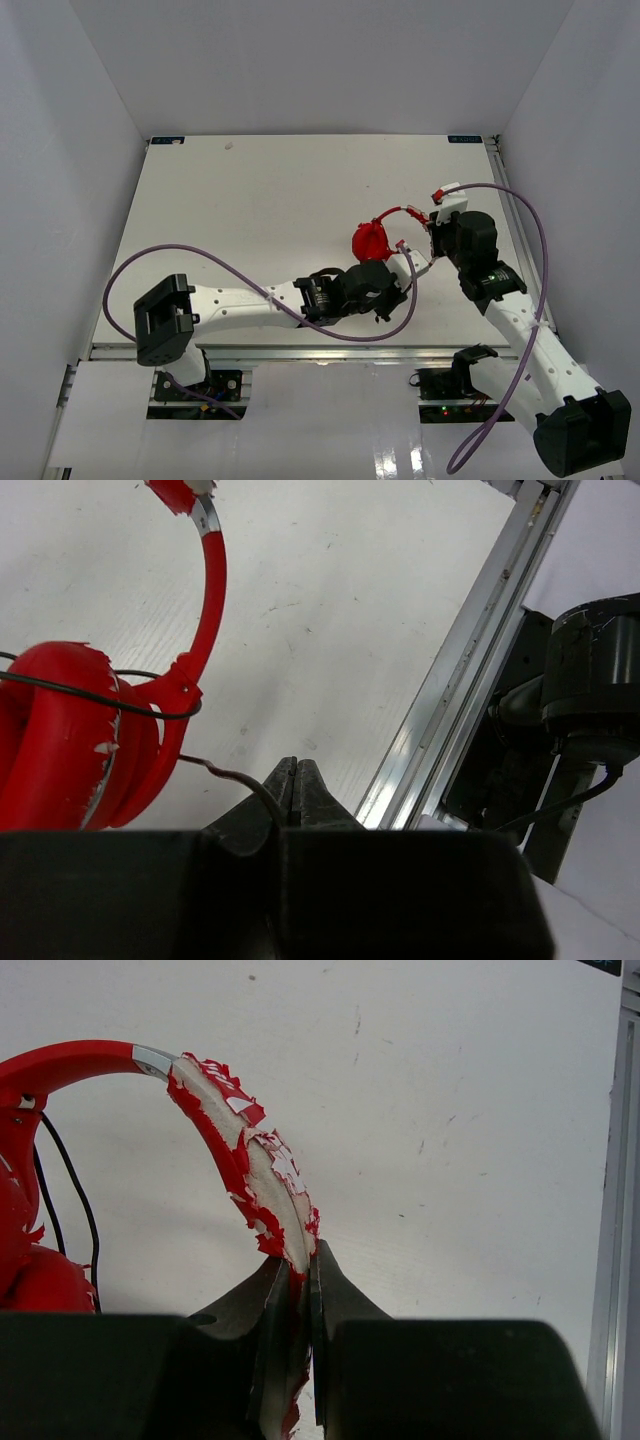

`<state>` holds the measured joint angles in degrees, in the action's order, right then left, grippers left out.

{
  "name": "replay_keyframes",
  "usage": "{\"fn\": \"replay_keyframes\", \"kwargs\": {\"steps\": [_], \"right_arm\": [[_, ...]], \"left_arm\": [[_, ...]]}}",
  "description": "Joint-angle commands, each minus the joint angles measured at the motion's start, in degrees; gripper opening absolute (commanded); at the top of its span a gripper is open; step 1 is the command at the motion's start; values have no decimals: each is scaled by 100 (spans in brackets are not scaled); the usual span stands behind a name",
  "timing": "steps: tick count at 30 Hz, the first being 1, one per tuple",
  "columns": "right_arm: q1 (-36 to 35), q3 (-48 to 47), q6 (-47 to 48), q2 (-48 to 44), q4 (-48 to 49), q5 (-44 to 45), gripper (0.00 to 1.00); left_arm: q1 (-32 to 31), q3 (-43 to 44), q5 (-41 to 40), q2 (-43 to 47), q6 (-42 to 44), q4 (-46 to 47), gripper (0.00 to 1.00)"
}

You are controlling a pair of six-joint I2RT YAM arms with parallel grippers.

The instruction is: Wrap the headphones

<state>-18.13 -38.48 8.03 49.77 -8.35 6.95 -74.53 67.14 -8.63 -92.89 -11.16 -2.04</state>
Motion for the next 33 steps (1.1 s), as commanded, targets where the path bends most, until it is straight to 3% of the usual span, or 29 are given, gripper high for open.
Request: {"fn": "replay_keyframes", "kwargs": {"steps": [1,7,19,33], "right_arm": [[-116,27,-66,-66,319,-355,8],[-151,141,-23,-73,178,-952,8],[-297,275,239,-117,52,-1403,8],[-358,362,183,-231,-54,-1840,8]], "left_arm": [[119,-205,216,495,-389,646,12],[405,-826,519,818,-873,1227,13],[871,-1216,1267,1080,-1406,1627,19],[1400,-1106,1436,1139,-1311,1122,20]]}}
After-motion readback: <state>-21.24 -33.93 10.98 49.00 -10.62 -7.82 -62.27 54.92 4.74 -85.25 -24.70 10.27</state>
